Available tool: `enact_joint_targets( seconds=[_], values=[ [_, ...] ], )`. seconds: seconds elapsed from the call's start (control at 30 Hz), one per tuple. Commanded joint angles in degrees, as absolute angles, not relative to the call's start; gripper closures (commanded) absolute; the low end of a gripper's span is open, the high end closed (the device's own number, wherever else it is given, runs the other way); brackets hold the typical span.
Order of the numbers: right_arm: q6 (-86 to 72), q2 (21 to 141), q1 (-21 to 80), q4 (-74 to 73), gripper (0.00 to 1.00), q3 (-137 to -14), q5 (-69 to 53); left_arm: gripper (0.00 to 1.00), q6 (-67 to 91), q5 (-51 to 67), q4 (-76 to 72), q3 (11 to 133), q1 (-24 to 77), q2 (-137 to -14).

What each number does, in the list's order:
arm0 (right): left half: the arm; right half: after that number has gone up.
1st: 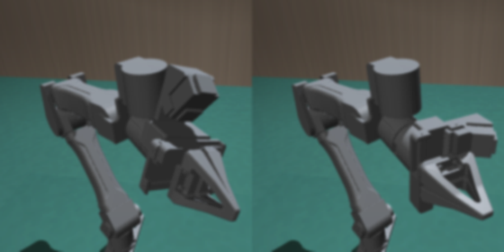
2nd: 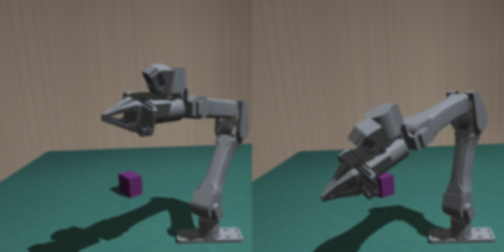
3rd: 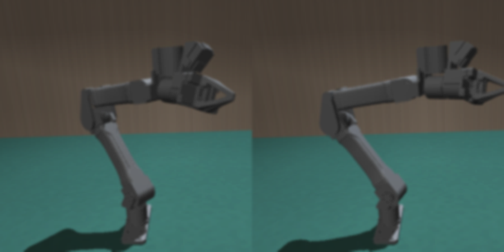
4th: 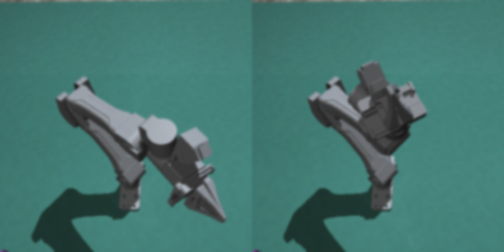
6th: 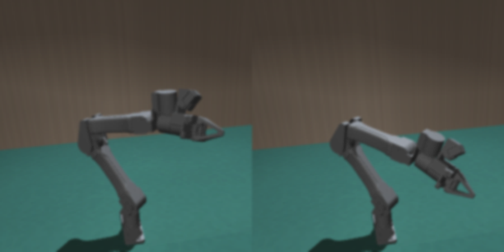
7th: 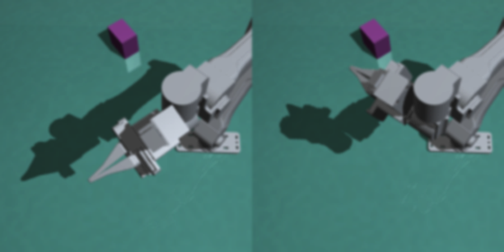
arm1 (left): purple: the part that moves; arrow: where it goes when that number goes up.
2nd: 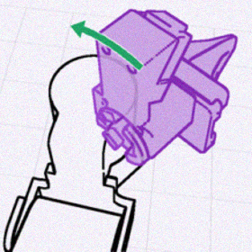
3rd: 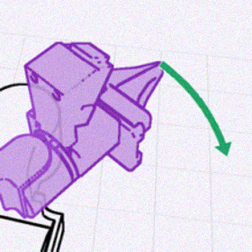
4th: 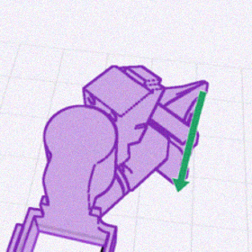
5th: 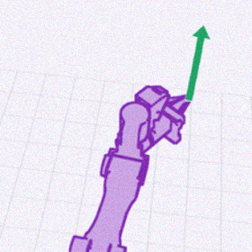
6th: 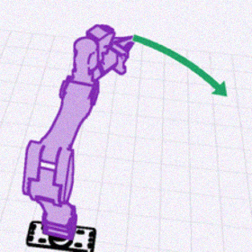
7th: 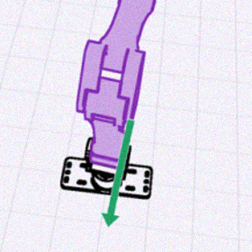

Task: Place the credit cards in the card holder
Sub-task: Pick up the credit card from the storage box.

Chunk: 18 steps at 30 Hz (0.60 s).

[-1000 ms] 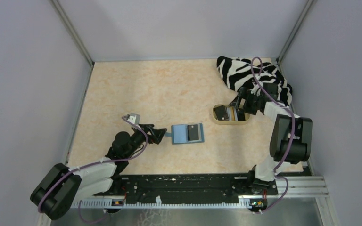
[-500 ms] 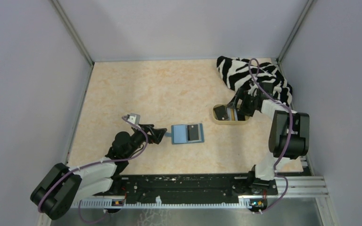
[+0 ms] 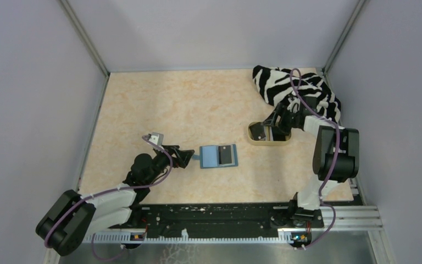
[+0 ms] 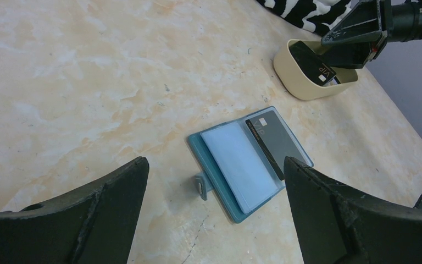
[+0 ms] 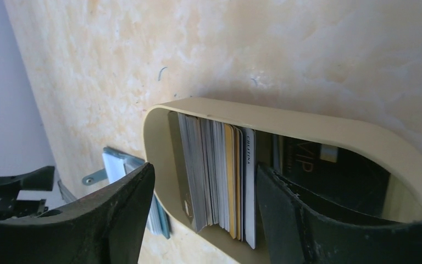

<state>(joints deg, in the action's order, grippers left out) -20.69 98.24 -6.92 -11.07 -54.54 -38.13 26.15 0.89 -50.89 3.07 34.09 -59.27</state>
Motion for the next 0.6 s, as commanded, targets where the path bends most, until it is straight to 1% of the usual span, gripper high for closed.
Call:
enact_joint_targets(
  seconds=[0.0, 0.3, 0.4, 0.57],
  values=[
    [-23.54, 97.64, -6.59, -8.5, 0.35, -55.57, -45.94, 0.02, 26.63, 0.61, -51.35, 3.74, 34.08, -59.77],
    [-24.58, 96.54, -7.77, -7.61, 0.43, -55.31, -48.42, 0.02, 26.63, 0.61, -50.82, 4.37, 34.08, -60.45],
    [-24.81, 96.72, -7.82, -7.1, 0.47, -55.21, -50.04, 0.02, 26.63, 0.61, -50.72, 4.6, 34.04, -60.61],
    [-24.63, 98.72, -7.82, -6.83, 0.46, -55.29, -52.51, 0.02, 26.63, 0.62, -50.62, 4.66, 34.03, -60.81]
  ],
)
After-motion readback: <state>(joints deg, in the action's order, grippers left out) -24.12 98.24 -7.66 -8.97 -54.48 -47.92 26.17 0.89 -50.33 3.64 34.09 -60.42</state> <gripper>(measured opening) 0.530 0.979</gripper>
